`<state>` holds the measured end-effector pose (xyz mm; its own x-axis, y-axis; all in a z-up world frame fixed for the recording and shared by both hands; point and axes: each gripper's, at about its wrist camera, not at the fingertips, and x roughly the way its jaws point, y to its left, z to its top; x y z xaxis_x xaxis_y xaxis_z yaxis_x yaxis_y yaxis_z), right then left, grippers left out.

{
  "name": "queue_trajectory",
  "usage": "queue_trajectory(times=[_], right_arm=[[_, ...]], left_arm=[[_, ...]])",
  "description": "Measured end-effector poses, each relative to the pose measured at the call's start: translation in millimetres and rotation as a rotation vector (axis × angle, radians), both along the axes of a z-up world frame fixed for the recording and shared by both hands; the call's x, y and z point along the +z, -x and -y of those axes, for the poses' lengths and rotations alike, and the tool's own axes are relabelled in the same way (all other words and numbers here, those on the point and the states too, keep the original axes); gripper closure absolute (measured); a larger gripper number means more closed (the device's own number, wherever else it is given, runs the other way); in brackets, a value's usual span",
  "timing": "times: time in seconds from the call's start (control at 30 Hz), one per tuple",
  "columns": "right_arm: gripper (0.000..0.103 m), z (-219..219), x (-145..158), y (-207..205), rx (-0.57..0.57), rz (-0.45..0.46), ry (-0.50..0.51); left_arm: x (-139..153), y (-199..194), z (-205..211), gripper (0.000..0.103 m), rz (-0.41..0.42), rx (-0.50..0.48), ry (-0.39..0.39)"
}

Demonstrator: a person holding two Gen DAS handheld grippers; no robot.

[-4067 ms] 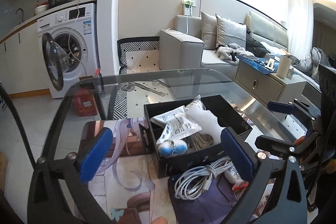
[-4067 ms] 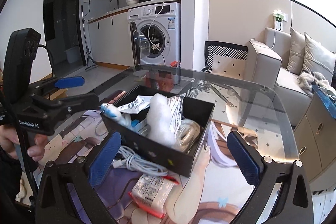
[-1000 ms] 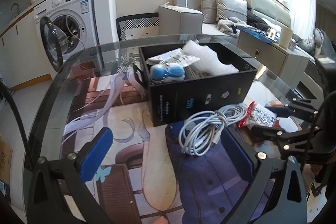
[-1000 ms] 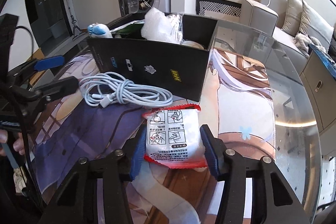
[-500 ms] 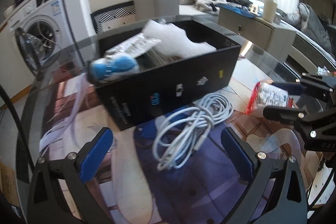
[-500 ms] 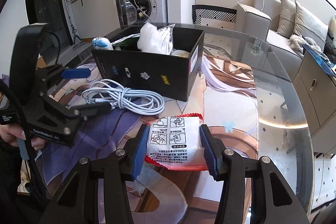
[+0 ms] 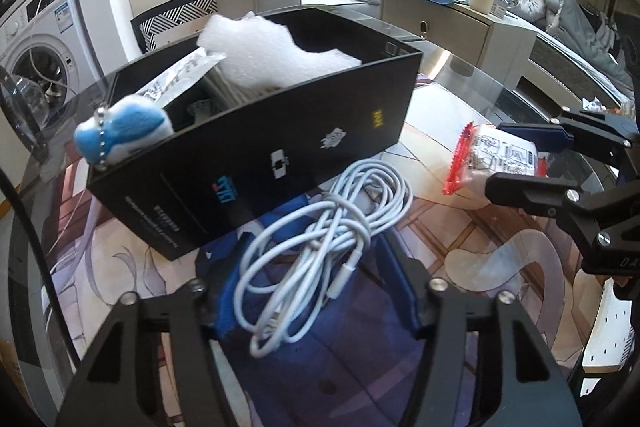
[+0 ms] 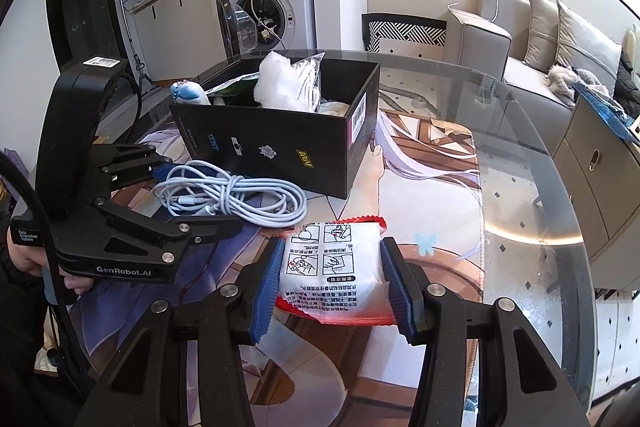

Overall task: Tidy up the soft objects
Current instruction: 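Grasp the white coiled cable with the left gripper while the right gripper holds the sachet, then lift the cable and sachet over the black box with both grippers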

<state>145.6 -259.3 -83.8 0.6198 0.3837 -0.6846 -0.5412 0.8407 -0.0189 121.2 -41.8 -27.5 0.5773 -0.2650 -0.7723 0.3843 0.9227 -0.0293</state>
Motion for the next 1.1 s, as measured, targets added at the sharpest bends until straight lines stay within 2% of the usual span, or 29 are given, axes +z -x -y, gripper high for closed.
queue_trajectory(times=[0.07, 0.27, 0.43, 0.8, 1.1], right_arm=[[0.054, 0.2, 0.6, 0.5, 0.001, 0.000, -0.002], [0.054, -0.5, 1.9, 1.6, 0.002, 0.005, -0.010], [0.054, -0.6, 5.3, 4.5, 0.003, 0.017, -0.015], [0.054, 1.7, 12.7, 10.7, 0.007, 0.040, -0.039], [0.054, 0.6, 18.9, 16.8, 0.022, 0.065, -0.048]], left_arm=[[-0.2, 1.8, 1.2, 0.052, 0.002, -0.017, 0.006], [0.6, 13.8, 7.5, 0.069, 0.002, -0.069, 0.024], [3.6, 21.7, 7.0, 0.079, -0.003, -0.097, 0.066], [5.1, 35.6, -16.9, 0.080, -0.011, -0.053, 0.154], [12.5, 45.9, -44.4, 0.080, 0.006, -0.022, 0.300]])
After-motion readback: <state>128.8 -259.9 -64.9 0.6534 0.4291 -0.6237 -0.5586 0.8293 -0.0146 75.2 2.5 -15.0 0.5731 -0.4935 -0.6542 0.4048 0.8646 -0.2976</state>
